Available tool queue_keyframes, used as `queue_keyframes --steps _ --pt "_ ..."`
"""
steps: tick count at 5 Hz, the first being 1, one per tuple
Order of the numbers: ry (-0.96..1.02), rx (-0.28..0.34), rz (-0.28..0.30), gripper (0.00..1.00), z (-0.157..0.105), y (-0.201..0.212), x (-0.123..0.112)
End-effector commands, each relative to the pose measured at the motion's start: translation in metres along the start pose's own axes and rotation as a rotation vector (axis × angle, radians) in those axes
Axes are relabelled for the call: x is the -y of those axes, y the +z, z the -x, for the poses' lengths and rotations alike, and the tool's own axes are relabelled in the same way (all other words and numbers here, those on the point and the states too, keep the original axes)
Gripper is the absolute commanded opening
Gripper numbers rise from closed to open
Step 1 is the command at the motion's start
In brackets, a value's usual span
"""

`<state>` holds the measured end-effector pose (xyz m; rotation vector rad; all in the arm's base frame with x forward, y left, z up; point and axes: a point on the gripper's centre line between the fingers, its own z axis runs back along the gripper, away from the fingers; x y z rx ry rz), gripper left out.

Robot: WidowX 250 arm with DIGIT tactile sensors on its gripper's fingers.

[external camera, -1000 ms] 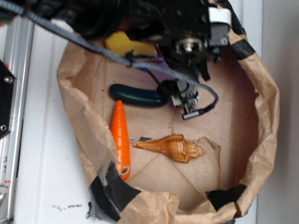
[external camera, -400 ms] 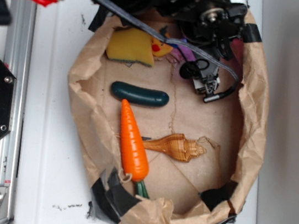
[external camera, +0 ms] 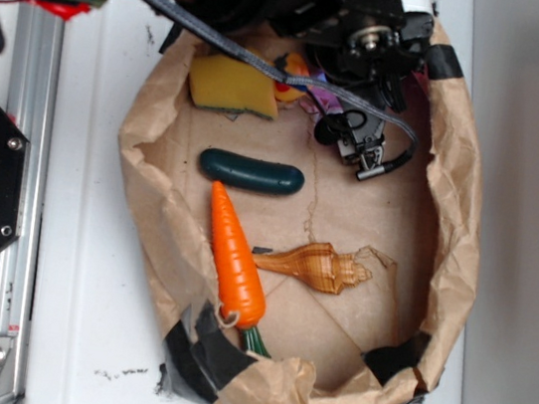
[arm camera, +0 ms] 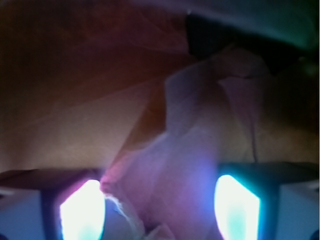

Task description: Grab the yellow duck.

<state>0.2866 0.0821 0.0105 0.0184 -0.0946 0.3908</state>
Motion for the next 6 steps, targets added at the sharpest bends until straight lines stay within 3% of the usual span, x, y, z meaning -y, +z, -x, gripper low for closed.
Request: queue_keyframes --steps 1,3,6 --pt "-0.024 0.085 -0.008 1.00 0.011 0.046 -0.008" --pt "-0.006 0.125 -0.026 1.00 0.020 0.068 -0.018" --pt "-0.069 0.020 -0.089 1.00 0.029 0.037 -0.017"
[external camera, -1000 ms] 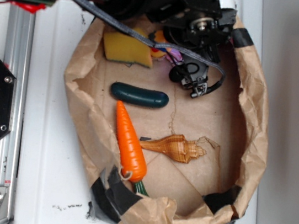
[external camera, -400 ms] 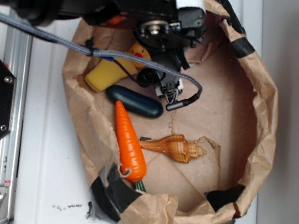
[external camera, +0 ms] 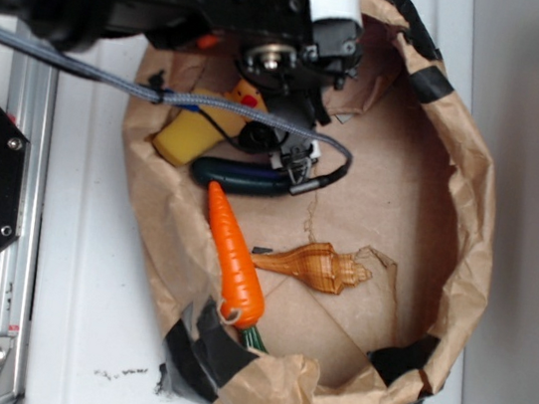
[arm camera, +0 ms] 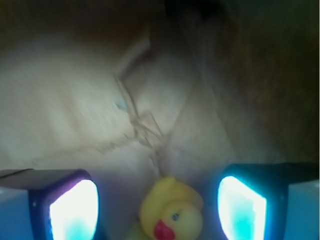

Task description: Grab the yellow duck.

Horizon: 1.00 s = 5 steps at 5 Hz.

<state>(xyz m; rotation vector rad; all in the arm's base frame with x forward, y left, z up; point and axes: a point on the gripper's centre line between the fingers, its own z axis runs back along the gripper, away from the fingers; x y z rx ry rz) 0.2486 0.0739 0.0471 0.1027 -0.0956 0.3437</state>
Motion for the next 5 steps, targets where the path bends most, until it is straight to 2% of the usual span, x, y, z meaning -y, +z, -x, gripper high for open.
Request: queue_keyframes --steps 1,2,3,4,5 --pt "-0.056 -0.048 -0.067 1.00 -0.001 -0.014 -0.012" --pt "-0.090 -0.114 -0.154 1.00 0.002 -0.024 -0.014" --pt "-0.129 -0.173 -0.147 1.00 0.013 -0.020 -0.011" --pt "-0.095 -0.157 -0.161 0.00 0.013 -0.019 -0.010" --pt "-0.075 -0.151 -0.157 0.00 0.010 -0.019 -0.012"
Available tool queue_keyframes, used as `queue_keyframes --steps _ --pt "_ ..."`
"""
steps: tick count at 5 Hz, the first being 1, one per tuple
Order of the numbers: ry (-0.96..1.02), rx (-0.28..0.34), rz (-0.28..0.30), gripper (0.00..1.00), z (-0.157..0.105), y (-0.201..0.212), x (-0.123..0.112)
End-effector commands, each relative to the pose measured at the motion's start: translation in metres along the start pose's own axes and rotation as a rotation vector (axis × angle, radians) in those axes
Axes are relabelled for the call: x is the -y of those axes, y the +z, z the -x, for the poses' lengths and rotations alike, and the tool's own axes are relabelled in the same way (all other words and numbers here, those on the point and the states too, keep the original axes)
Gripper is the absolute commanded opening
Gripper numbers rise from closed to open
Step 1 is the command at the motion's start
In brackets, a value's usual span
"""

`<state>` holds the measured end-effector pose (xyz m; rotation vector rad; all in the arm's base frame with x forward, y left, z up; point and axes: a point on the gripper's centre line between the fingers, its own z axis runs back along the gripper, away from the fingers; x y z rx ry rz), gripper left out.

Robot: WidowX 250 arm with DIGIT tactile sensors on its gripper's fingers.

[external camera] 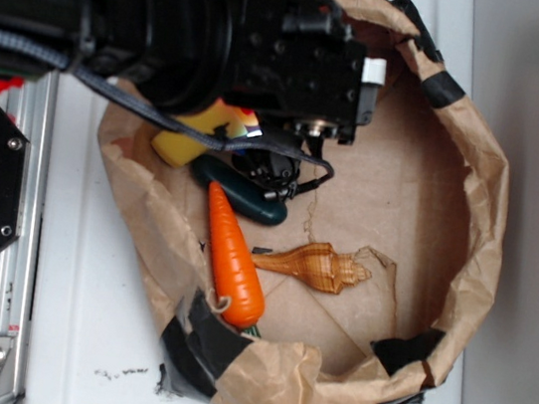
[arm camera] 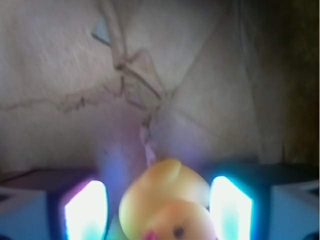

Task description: Grab the yellow duck.

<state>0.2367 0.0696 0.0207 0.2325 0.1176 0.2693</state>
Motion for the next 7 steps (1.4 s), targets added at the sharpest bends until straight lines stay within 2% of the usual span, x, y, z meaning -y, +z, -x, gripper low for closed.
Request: queue_keyframes --steps 1,3,4,5,6,7 --pt "0.025 0.038 0.001 0.00 -0.003 0.006 -0.016" --pt "0.050 0.068 0.000 0.00 -0.007 0.015 -0.017" --pt "0.072 0.177 0.019 0.00 -0.012 0.072 0.001" --pt "0.235 0.237 0.185 0.00 -0.008 0.134 0.027" --pt "0.265 0.202 0.240 0.00 0.001 0.188 0.035" --pt "0.269 0.241 0.263 0.00 0.011 0.191 0.035"
